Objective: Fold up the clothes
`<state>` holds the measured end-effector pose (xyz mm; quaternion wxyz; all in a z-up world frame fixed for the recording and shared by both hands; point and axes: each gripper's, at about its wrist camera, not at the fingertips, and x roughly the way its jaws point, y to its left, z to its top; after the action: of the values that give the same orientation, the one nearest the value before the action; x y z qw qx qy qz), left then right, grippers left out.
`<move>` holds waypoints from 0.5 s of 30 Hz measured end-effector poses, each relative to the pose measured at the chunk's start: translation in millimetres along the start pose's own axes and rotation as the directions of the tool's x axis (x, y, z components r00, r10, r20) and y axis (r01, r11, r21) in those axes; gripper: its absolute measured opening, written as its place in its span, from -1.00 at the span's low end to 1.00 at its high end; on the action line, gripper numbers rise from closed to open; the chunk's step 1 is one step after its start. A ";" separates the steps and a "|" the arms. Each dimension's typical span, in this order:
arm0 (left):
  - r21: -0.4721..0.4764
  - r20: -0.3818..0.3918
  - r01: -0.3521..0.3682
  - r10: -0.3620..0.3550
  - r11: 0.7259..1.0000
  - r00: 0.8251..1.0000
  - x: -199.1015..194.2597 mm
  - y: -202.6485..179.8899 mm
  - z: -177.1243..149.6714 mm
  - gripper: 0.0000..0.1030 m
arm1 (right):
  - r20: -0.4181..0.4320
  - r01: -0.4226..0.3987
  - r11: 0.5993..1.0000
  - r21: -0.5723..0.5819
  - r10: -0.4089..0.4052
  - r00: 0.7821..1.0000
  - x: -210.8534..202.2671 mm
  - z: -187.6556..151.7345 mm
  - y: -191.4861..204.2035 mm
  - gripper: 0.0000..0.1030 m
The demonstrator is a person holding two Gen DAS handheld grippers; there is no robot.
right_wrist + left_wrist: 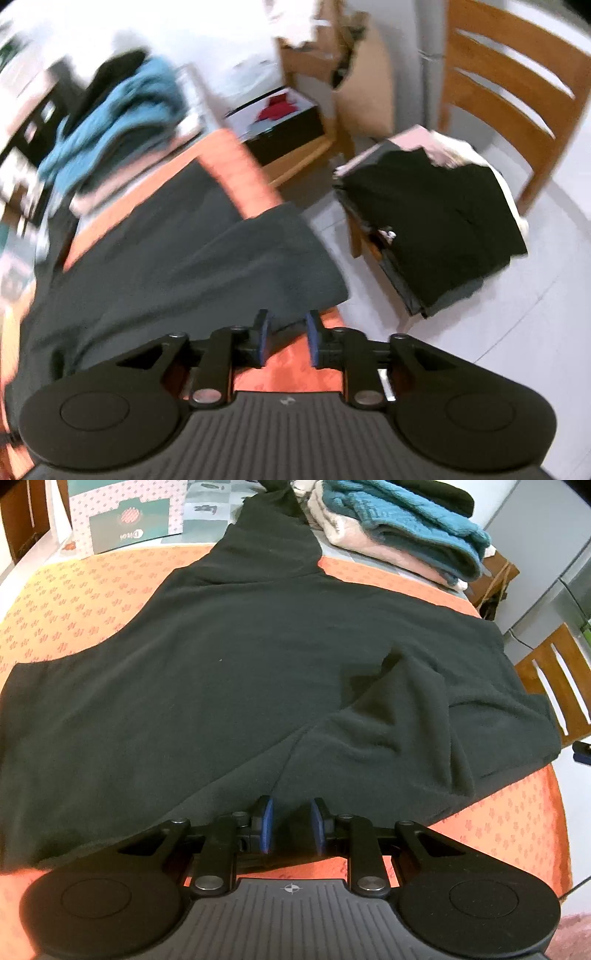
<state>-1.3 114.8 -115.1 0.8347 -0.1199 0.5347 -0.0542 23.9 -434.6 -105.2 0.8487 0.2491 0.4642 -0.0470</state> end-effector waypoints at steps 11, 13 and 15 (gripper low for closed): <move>-0.095 -0.004 0.015 -0.015 0.995 1.000 -1.5 8.3 2.2 -0.49 | 0.045 -0.136 0.897 0.421 0.129 0.991 53.4 -1.1 -48.8 -0.90; -0.096 -0.003 0.009 -0.010 0.995 1.000 -2.0 7.8 1.8 -0.51 | 0.078 -0.145 0.896 0.419 0.124 0.989 51.0 1.3 -46.7 -0.93; -0.100 -0.002 0.006 -0.006 0.995 1.000 -2.9 7.8 0.8 -0.51 | 0.108 -0.144 0.913 0.382 0.111 0.988 42.2 7.9 -40.3 -0.93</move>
<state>-2.1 123.1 -114.3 0.8269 -0.1633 0.5373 -0.0301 41.2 -466.9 -151.2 0.8024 0.4401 0.3923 -0.0931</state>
